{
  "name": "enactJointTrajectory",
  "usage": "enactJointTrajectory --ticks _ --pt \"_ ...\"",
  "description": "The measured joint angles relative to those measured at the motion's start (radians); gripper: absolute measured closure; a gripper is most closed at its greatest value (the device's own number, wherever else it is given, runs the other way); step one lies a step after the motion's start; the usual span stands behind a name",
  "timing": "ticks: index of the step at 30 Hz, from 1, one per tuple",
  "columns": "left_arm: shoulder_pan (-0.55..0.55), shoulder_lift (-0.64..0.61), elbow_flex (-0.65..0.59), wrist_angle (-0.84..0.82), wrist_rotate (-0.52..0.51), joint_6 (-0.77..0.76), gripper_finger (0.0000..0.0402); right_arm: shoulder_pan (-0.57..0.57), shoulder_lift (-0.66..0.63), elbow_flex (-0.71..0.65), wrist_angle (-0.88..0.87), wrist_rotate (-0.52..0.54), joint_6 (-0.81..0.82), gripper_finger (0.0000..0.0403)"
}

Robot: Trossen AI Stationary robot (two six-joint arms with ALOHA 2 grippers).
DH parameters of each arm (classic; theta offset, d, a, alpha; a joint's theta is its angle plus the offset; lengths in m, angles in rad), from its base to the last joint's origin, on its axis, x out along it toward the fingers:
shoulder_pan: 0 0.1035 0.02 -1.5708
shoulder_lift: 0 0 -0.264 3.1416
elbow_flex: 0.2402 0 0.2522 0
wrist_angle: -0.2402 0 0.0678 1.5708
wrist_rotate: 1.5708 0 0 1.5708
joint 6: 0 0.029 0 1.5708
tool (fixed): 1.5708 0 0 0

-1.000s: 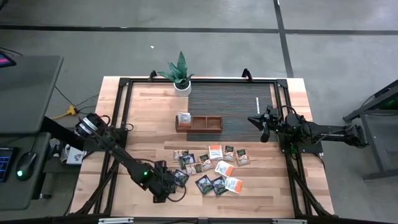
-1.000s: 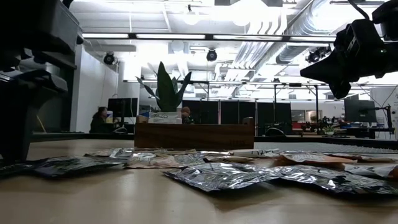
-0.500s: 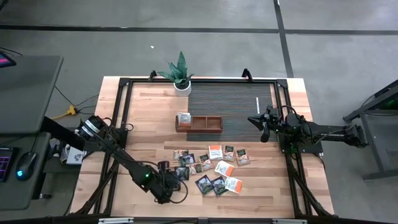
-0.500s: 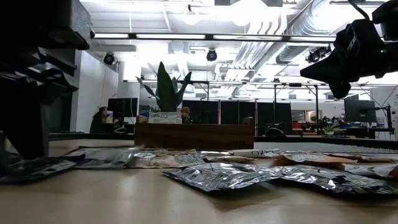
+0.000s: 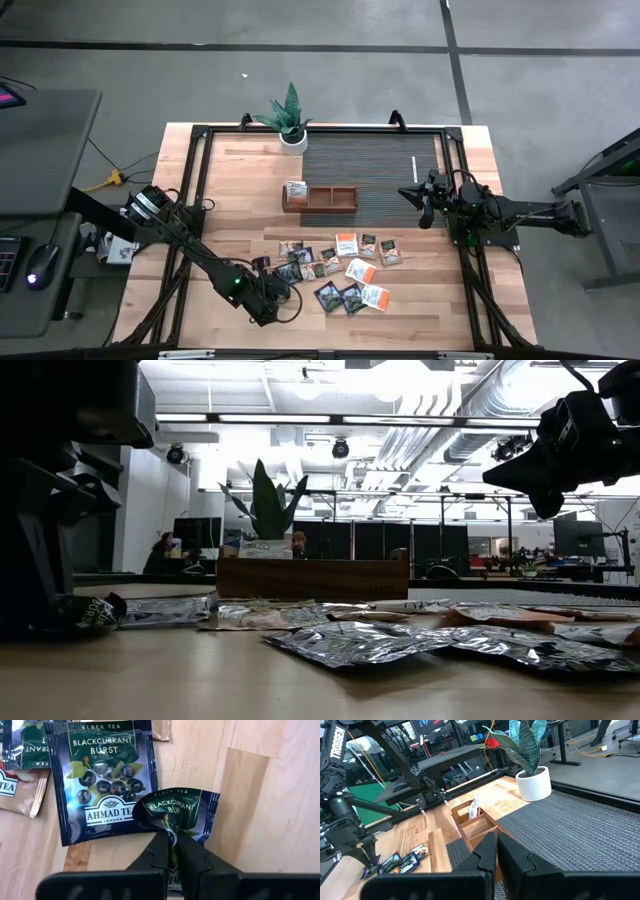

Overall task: Pick & Place Tea
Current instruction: Put the blue tea bag into the middle section of the wooden organizer

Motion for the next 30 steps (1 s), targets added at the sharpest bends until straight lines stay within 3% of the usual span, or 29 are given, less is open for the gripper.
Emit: enactJointTrajectory --ticks 17,26,30 --pt "-0.001 -0.119 -0.011 -0.034 0.026 -0.16 0.04 0.0 0.0 0.0 0.0 0.0 0.0 0.0391" --pt "-0.001 -0.134 0.023 -0.027 -0.034 -0.201 0.0401 0.0 0.0 0.0 0.0 0.0 0.0 0.0391" --pt "-0.001 -0.134 0.09 -0.079 -0.114 -0.198 0.0401 0.0 0.0 0.0 0.0 0.0 0.0 0.0391"
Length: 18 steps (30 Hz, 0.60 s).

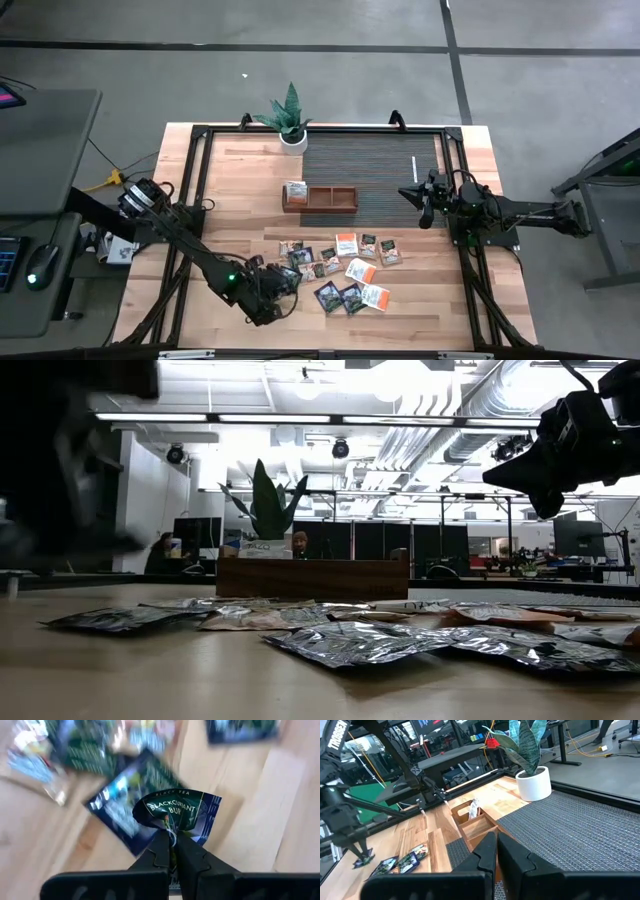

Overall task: Pick & Place Tea
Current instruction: Put the blue tea bag into the middle section of the wooden organizer

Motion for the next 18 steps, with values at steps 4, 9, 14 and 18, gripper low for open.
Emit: enactJointTrajectory --ticks 4,9,14,18 --pt "0.001 0.0 0.097 -0.103 -0.15 0.049 0.0401 0.0 0.0 0.0 0.0 0.0 0.0 0.0391" --pt "0.016 -0.002 0.197 -0.182 -0.343 0.158 0.0401 0.0 0.0 0.0 0.0 0.0 0.0 0.0391" --pt "0.091 -0.002 0.238 -0.177 -0.376 0.27 0.0401 0.0 0.0 0.0 0.0 0.0 0.0 0.0391" --pt "0.158 -0.002 0.25 -0.141 -0.371 0.383 0.0401 0.0 0.0 0.0 0.0 0.0 0.0 0.0391"
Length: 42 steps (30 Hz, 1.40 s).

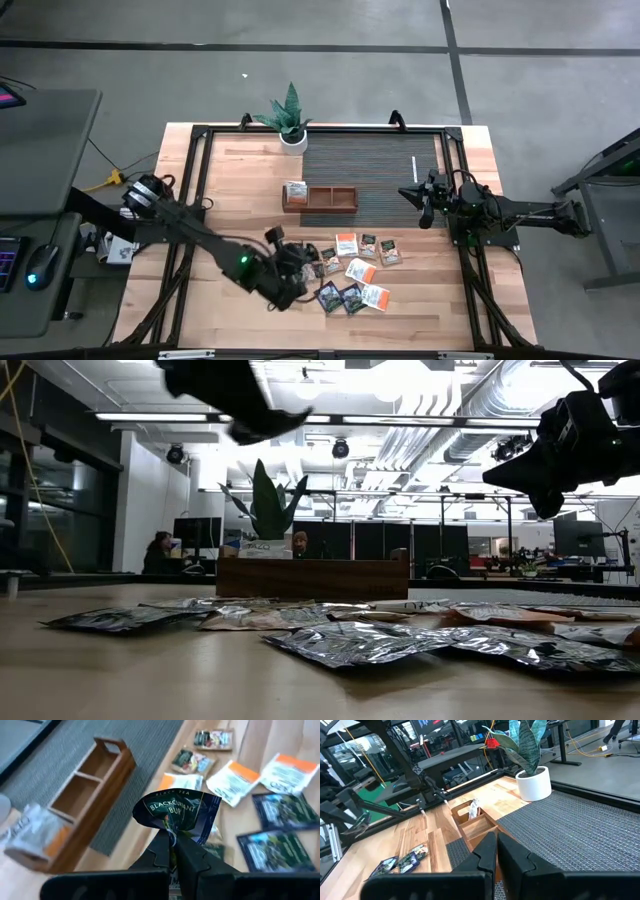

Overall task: Pick & Place Tea
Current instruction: Put the blue tea bag into the middle section of the wooden organizer

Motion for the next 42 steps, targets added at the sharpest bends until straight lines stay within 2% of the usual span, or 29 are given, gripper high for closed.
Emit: enactJointTrajectory --ticks 5,10,15,19,22,26,29,33,38,42 --pt "0.08 0.0 0.001 0.114 0.019 0.101 0.0401 0.0 0.0 0.0 0.0 0.0 0.0 0.0391" --pt "0.137 0.0 0.001 0.207 0.02 0.074 0.0401 0.0 0.0 0.0 0.0 0.0 0.001 0.0391" --pt "0.184 0.001 0.001 0.316 -0.007 0.054 0.0401 0.002 0.0 0.0 0.01 -0.015 0.177 0.0391" --pt "0.218 0.015 0.002 0.369 -0.051 -0.077 0.0401 0.002 0.0 0.0 0.049 -0.025 0.331 0.0391" --pt "0.243 0.014 0.003 0.383 -0.11 -0.115 0.0401 0.002 0.001 0.0 0.114 -0.091 0.376 0.0391" --pt "0.277 0.014 0.002 0.389 -0.127 -0.121 0.0401 0.002 0.007 0.026 0.172 -0.249 0.296 0.0391" --pt "0.292 0.014 0.002 0.39 -0.155 -0.079 0.0401 0.002 0.039 0.118 0.087 -0.251 0.259 0.0391" --pt "0.297 0.014 0.002 0.417 -0.23 0.058 0.0401 0.002 0.168 0.285 -0.101 -0.229 0.188 0.0391" --pt "0.306 0.014 0.002 0.468 -0.305 0.175 0.0401 0.002 0.405 0.566 -0.297 -0.243 0.107 0.0391" --pt "0.316 0.014 0.002 0.495 -0.368 0.2 0.0401 0.001 0.624 0.816 -0.468 -0.247 0.023 0.0391"
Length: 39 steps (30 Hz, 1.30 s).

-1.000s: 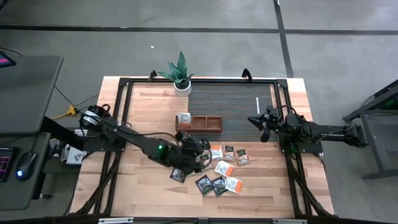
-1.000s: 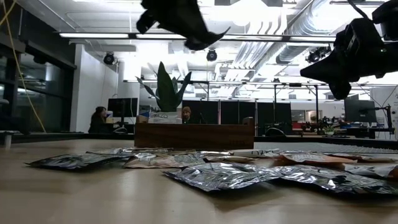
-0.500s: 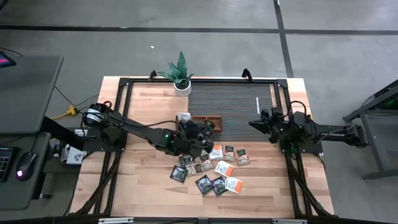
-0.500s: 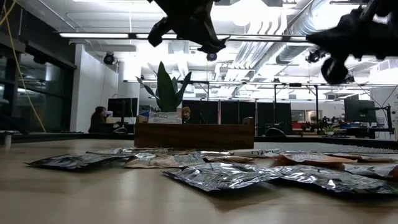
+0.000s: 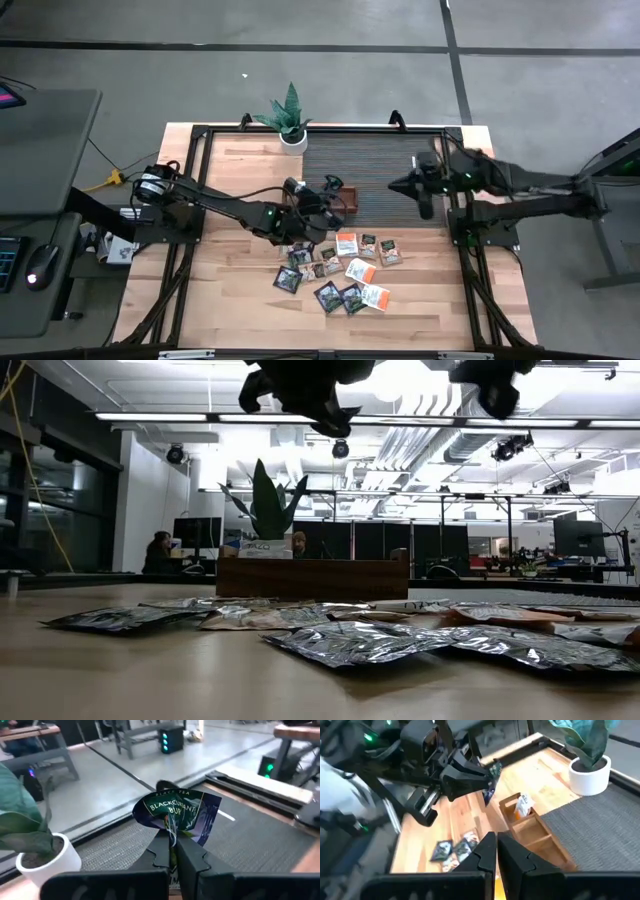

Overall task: Pick & Place Tea
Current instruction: Put the blue tea bag into the middle section of the wooden organizer

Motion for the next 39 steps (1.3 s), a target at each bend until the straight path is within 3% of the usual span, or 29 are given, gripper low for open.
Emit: enactJointTrajectory --ticks 5,11,18,23,31,39 --pt "0.007 0.0 0.0 0.004 -0.028 -0.001 0.0401 -0.002 0.25 0.295 -0.219 -0.002 -0.14 0.0378" --pt "0.008 0.0 0.0 0.004 -0.033 0.001 0.0401 -0.029 0.468 0.551 -0.39 -0.008 -0.231 0.0309" --pt "0.007 0.0 0.0 0.004 -0.034 0.001 0.0401 -0.078 0.63 0.682 -0.437 -0.116 -0.242 0.0203" --pt "0.007 0.001 0.0 0.005 -0.034 0.001 0.0401 -0.106 0.695 0.69 -0.42 -0.199 -0.202 0.0156" --pt "0.007 0.001 0.0 0.005 -0.033 0.001 0.0401 -0.119 0.735 0.679 -0.365 -0.211 -0.206 0.015" --pt "0.007 0.001 0.0 0.006 -0.032 0.001 0.0401 -0.132 0.752 0.68 -0.317 -0.212 -0.214 0.019"
